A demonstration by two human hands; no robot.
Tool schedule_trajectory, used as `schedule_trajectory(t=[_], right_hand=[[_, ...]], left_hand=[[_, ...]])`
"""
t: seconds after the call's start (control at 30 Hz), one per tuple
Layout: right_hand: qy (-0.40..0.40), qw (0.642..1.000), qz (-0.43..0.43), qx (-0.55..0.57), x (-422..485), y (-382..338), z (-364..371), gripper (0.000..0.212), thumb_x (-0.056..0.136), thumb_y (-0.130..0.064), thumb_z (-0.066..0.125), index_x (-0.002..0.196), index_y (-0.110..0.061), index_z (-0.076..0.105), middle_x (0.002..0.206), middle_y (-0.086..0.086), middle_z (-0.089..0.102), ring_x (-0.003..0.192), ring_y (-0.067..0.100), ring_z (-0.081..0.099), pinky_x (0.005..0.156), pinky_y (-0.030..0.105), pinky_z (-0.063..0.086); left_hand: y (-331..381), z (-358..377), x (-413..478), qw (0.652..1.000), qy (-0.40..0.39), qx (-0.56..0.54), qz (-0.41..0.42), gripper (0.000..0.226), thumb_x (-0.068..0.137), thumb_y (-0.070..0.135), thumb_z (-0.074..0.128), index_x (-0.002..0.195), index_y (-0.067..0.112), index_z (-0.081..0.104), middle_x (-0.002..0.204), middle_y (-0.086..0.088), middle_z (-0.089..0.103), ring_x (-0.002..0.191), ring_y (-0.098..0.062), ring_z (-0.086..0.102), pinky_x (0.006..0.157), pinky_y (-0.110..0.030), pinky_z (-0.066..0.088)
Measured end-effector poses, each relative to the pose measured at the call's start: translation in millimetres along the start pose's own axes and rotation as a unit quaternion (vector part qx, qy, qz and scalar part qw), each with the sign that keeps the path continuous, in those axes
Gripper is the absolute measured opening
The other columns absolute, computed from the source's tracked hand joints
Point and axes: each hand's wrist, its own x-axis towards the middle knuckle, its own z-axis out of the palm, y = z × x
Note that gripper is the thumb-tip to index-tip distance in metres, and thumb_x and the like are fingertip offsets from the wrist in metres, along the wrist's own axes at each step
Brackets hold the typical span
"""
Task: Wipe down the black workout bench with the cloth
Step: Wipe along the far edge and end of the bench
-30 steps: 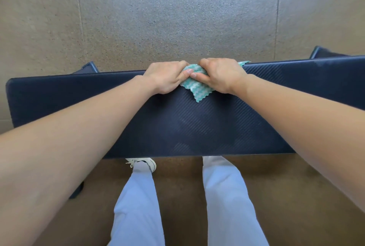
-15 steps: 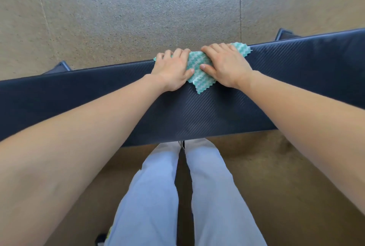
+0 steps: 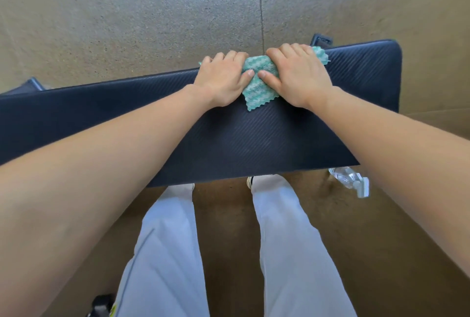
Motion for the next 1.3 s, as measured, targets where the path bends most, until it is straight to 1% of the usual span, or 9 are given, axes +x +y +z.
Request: schedule_trajectory(t=[0.13,0.3,0.47,0.6,0.83,0.93,1.03,1.17,1.3], right_hand=[[0.013,1.0,0.013,-0.005,-30,71,-6,0.059,0.101,-0.059,0.032,0.132,-0.012,0.052,0.117,0.015,0.061,0.113,0.037,0.055,0.107,0.048,0.035],[0.021,0.999,0.046,-0.002,-58,128,-6,0.064,0.103,-0.059,0.029,0.144,-0.012,0.042,0.135,0.014,0.053,0.134,0.034,0.043,0.125,0.046,0.018],[0.017,0.994,0.102,0.03,-93,150,2,0.072,0.105,-0.057,0.022,0.162,-0.013,0.012,0.169,0.012,0.013,0.157,0.028,0.006,0.128,0.045,0.004],[0.002,0.987,0.141,0.073,-114,151,10,0.077,0.104,-0.054,0.022,0.162,-0.009,-0.003,0.17,0.014,-0.008,0.158,0.028,-0.006,0.128,0.044,0.008],[0.011,0.955,0.218,0.202,-144,139,24,0.083,0.106,-0.043,0.041,0.16,-0.004,-0.009,0.169,0.013,-0.015,0.158,0.025,-0.006,0.129,0.038,0.008],[0.015,0.925,0.257,0.279,-157,135,24,0.084,0.105,-0.039,0.046,0.161,-0.008,-0.009,0.171,0.01,-0.008,0.158,0.023,0.004,0.127,0.035,0.013],[0.008,0.883,0.312,0.349,-171,132,25,0.079,0.105,-0.037,0.047,0.162,-0.011,-0.002,0.167,0.011,0.017,0.151,0.03,0.027,0.116,0.046,0.032],[0.0,0.833,0.379,0.404,-195,129,32,0.058,0.106,-0.039,0.044,0.155,-0.015,0.026,0.151,0.013,0.042,0.131,0.04,0.049,0.098,0.048,0.042],[-0.015,0.789,0.415,0.453,-228,126,41,0.041,0.102,-0.038,0.052,0.136,-0.016,0.053,0.127,0.012,0.063,0.117,0.035,0.058,0.086,0.041,0.045]], left_hand=[[69,-3,35,1.0,-0.004,-0.004,0.02,0.05,0.107,0.048,0.031,0.143,0.016,0.045,0.143,-0.009,0.054,0.13,-0.035,0.05,0.103,-0.049,0.036],[127,-3,68,0.999,-0.011,0.001,0.051,0.051,0.107,0.047,0.032,0.145,0.015,0.042,0.143,-0.01,0.053,0.13,-0.036,0.049,0.103,-0.049,0.037],[170,2,84,0.996,-0.01,0.043,0.071,0.066,0.105,0.051,0.035,0.157,0.011,0.026,0.153,-0.013,0.042,0.136,-0.037,0.042,0.108,-0.052,0.034],[192,2,92,0.993,-0.002,0.068,0.095,0.077,0.101,0.055,0.041,0.159,0.008,0.022,0.153,-0.014,0.04,0.137,-0.037,0.042,0.108,-0.054,0.036],[225,-1,106,0.983,0.006,0.087,0.159,0.097,0.085,0.06,0.049,0.161,0.01,0.017,0.152,-0.014,0.039,0.134,-0.036,0.043,0.107,-0.053,0.039],[236,1,111,0.974,0.016,0.127,0.189,0.096,0.083,0.064,0.047,0.161,0.017,0.019,0.153,-0.013,0.037,0.132,-0.038,0.043,0.105,-0.053,0.041],[248,-1,115,0.948,0.009,0.191,0.253,0.082,0.083,0.068,0.045,0.152,0.024,0.037,0.153,-0.011,0.038,0.134,-0.041,0.04,0.104,-0.053,0.039],[282,-4,117,0.899,-0.047,0.314,0.303,0.07,0.085,0.072,0.03,0.125,0.024,0.061,0.126,-0.004,0.057,0.127,-0.035,0.044,0.105,-0.059,0.031],[311,16,98,0.855,-0.093,0.366,0.356,0.07,0.09,0.068,0.023,0.116,0.022,0.07,0.114,-0.002,0.067,0.118,-0.03,0.053,0.116,-0.066,0.016]])
